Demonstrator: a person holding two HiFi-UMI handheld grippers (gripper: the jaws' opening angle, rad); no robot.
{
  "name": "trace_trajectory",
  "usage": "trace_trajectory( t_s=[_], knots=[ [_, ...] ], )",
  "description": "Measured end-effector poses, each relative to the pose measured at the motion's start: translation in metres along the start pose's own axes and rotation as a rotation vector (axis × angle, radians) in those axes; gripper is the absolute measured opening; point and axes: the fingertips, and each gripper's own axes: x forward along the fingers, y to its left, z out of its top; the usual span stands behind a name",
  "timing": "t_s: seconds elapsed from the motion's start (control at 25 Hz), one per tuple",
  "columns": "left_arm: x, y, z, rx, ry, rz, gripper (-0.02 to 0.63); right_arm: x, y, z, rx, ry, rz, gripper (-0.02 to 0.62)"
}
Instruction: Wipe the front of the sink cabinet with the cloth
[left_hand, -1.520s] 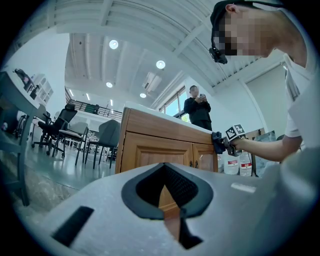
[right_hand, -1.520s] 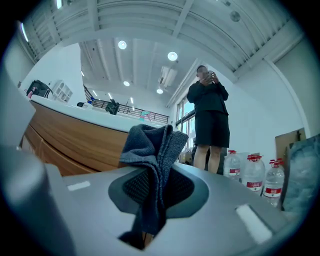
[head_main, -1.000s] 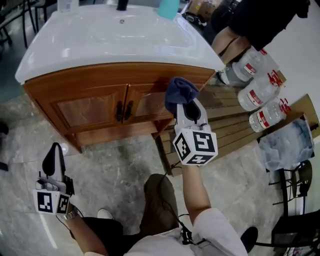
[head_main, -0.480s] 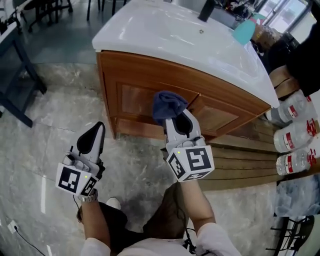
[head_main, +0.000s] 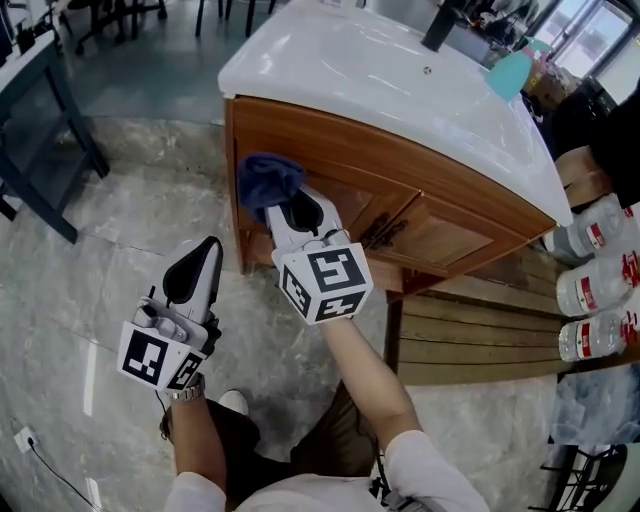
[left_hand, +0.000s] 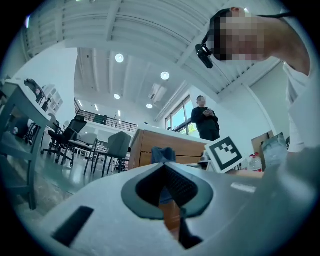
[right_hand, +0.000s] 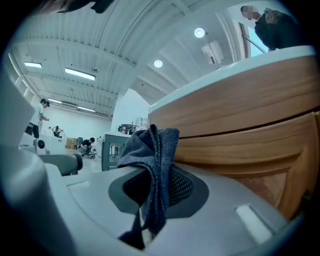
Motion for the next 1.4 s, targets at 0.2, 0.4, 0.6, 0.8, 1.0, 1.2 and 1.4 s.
trace_trajectory(
  t_s=[0.2, 0.4, 0.6, 0.8, 1.0, 1.2, 1.4],
  knots=[
    [-0.002, 0.001, 0.004, 0.002, -0.010, -0.004, -0.003, 0.025, 0.010, -0.005, -0.001, 0.018, 0.025, 0.057],
    [-0.003, 0.002, 0.004, -0.011, -0.017, 0.000, -0.003, 0.038, 0.014, -0.009, -0.032, 0.023, 0.010, 0.059],
    [0.001, -0.002, 0.002, -0.011, -0.012, -0.014, -0.003, 0.038, 0.010, -0.009, -0.052, 0.018, -0.008, 0.063],
    [0.003, -0.004, -0.001, -0.014, -0.010, -0.022, -0.003, 0.025, -0.003, -0.010, -0.055, 0.018, -0.046, 0.064],
    [0.003, -0.005, -0.003, -0.020, -0.004, -0.028, -0.003, 0.003, -0.028, -0.013, -0.063, 0.023, -0.104, 0.064],
    [0.005, -0.005, -0.007, -0.023, 0.004, -0.035, -0.003, -0.018, -0.049, -0.014, -0.077, 0.025, -0.154, 0.064],
    [0.007, -0.007, -0.012, -0.024, 0.016, -0.040, -0.003, -0.045, -0.074, -0.013, -0.074, 0.019, -0.214, 0.064]
  ],
)
